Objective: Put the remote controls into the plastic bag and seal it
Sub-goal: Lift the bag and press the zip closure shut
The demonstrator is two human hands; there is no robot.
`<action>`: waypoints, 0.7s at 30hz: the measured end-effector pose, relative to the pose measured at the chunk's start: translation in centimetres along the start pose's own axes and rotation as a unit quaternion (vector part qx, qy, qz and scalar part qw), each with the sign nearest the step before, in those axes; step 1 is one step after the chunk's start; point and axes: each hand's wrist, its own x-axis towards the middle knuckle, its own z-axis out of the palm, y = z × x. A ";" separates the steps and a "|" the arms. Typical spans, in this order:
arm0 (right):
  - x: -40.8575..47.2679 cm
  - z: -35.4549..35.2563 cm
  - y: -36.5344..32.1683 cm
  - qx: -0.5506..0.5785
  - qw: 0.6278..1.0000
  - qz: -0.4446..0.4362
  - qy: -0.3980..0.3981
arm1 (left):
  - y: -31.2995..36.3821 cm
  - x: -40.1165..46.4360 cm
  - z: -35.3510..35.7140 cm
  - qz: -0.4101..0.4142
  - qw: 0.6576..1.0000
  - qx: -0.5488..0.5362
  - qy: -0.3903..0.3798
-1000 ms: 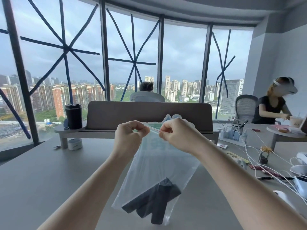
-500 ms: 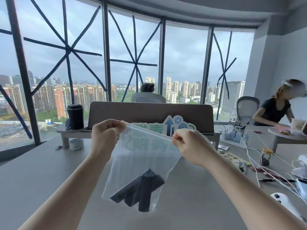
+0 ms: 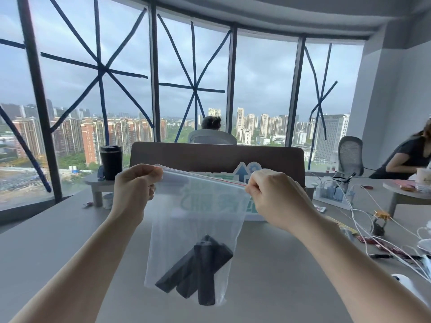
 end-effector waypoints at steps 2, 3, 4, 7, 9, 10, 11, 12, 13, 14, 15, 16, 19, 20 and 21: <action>0.3 0.4 -0.4 0.030 1.000 0.005 0.005 | -0.3 0.3 -0.6 0.000 1.000 0.001 -0.008; 0.6 0.9 -0.5 0.045 0.999 0.007 0.009 | -0.6 0.5 -1.1 -0.002 1.000 0.007 -0.016; 1.0 1.7 -0.5 0.058 0.998 0.009 0.012 | -1.2 0.8 -1.6 -0.006 1.000 0.018 -0.023; 3.5 5.1 -1.1 0.081 0.996 0.029 -0.004 | -3.8 2.4 -3.5 -0.020 0.996 0.083 -0.014; 6.6 8.1 -2.1 0.106 0.993 0.044 -0.029 | -5.5 4.4 -4.7 -0.027 0.990 0.140 0.013; 8.3 9.7 -2.9 0.120 0.991 0.050 -0.039 | -6.2 5.8 -5.3 -0.030 0.985 0.167 0.027; 10.1 11.3 -3.7 0.133 0.989 0.055 -0.042 | -6.6 7.2 -5.8 -0.032 0.981 0.186 0.040; 11.9 12.7 -4.6 0.143 0.987 0.059 -0.039 | -6.8 8.8 -6.5 -0.034 0.979 0.194 0.051; 13.7 14.0 -5.5 0.152 0.986 0.062 -0.031 | -6.9 10.5 -7.3 -0.037 0.980 0.185 0.061; 15.2 15.0 -6.4 0.161 0.985 0.065 -0.019 | -6.9 12.1 -8.2 -0.041 0.983 0.163 0.069; 16.6 16.0 -7.2 0.175 0.982 0.065 -0.006 | -6.9 13.6 -9.1 -0.046 0.987 0.134 0.075; 17.7 16.8 -8.0 0.191 0.980 0.063 0.005 | -6.7 15.0 -10.0 -0.050 0.990 0.104 0.079; 19.1 19.3 -9.7 0.213 0.976 0.040 0.027 | -7.5 17.7 -12.9 -0.052 0.993 0.043 0.096; 18.8 20.5 -10.1 0.217 0.975 0.037 0.020 | -8.4 18.2 -13.8 -0.051 0.993 0.044 0.102; 18.2 21.8 -10.3 0.217 0.976 0.036 0.007 | -9.6 18.4 -14.8 -0.054 0.991 0.054 0.106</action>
